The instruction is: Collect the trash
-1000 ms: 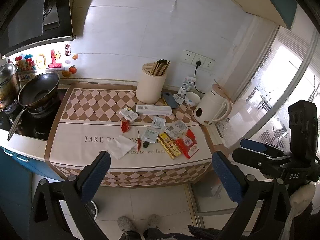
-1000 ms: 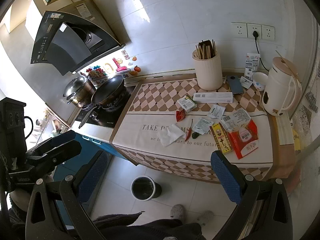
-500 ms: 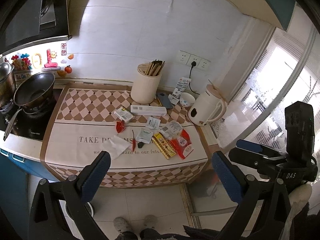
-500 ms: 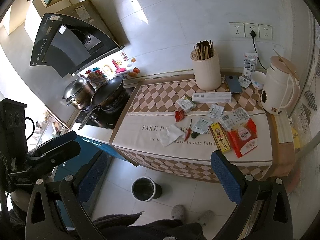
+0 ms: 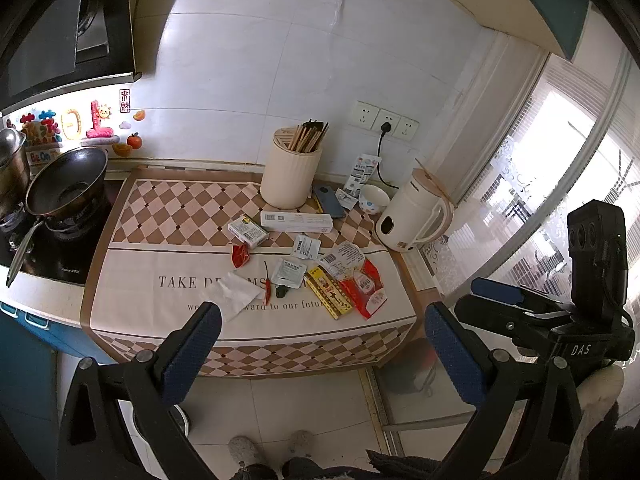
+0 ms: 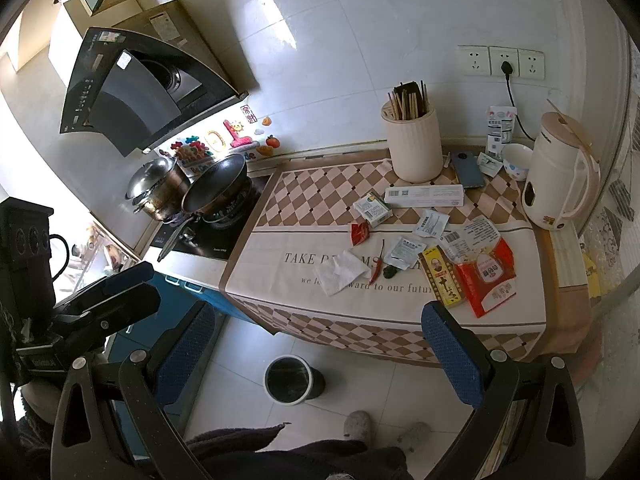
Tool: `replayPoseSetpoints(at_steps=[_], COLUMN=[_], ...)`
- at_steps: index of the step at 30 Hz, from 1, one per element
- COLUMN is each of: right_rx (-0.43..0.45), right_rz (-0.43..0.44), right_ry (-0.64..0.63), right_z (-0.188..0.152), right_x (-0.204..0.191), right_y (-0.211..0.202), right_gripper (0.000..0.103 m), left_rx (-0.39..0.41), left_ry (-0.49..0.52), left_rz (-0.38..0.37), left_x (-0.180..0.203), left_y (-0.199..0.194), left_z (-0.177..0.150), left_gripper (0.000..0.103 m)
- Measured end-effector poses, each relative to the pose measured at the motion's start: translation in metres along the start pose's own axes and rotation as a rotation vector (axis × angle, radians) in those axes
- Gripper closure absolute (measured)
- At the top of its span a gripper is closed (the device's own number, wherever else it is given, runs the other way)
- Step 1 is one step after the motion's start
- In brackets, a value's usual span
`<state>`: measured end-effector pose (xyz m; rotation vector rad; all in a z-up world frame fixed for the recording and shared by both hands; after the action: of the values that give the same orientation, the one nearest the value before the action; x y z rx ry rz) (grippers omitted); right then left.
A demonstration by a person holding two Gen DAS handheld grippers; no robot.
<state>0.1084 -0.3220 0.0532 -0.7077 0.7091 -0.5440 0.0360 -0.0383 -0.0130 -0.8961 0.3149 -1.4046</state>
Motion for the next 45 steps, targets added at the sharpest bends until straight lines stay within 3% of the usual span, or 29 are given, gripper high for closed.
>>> replayPoseSetpoints(at_steps=[13, 16, 18, 20, 26, 30, 33, 39, 43, 45], right_rx=[-0.007, 0.004, 0.013, 0.033, 0.038, -0.031, -0.072, -0.218, -0.317, -0.343], right_rz=[-0.005, -0.012, -0.025, -0.08, -0.197, -0.269, -0.31, -0.374, -0.397, -0.405], right_ry=[0.007, 0.027, 0.038, 0.072, 0.189, 0.261, 0.305, 0.346, 0.344, 0.354], right_z=[0.004, 0.006, 0.01, 0.015, 0.016, 0.011, 0.011, 0.02, 0.025, 0.025], right_x=[0.003, 0.007, 0.007, 0.016, 0.059, 0.112, 0.158, 0.269, 0.342, 0.366], right_y=[-0.001, -0.001, 0.005, 0.013, 0.05, 0.083, 0.107, 0.175, 0.213, 0.223], right_gripper=[0.0, 0.0, 0.0, 0.0, 0.0, 0.0, 0.0, 0.0, 0.0, 0.0], left_rx=[0.001, 0.035, 0.058, 0.053, -0.05, -0.172, -0.295, -0.58, -0.704, -0.744], left_ry=[0.004, 0.039, 0.068, 0.083, 0.051, -0.008, -0.105, -0.358, -0.423, -0.446], left_rz=[0.026, 0.208, 0.369, 0.47, 0.543, 0.539, 0.459, 0.293, 0.259, 0.262], left_x=[0.003, -0.002, -0.009, -0.018, -0.039, -0.048, -0.047, -0.009, 0.021, 0.03], left_y=[0.003, 0.013, 0.027, 0.048, 0.123, 0.186, 0.242, 0.363, 0.435, 0.462], left_z=[-0.001, 0.002, 0.004, 0.004, -0.006, -0.011, -0.015, -0.039, -0.047, -0.051], left_gripper=[0.0, 0.0, 0.0, 0.0, 0.0, 0.0, 0.0, 0.0, 0.002, 0.011])
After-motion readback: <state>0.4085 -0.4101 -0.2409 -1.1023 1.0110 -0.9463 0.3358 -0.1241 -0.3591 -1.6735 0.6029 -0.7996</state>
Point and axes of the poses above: each gripper's, at about its wrist camera, not at the fingertips, and y roughly the way its jaws point, x to its right, z to its top, the point moved 3 cm from there along y, roughly the way its jaws point, and after that the axes turned 1 degree about z, right-handed, at the moved point
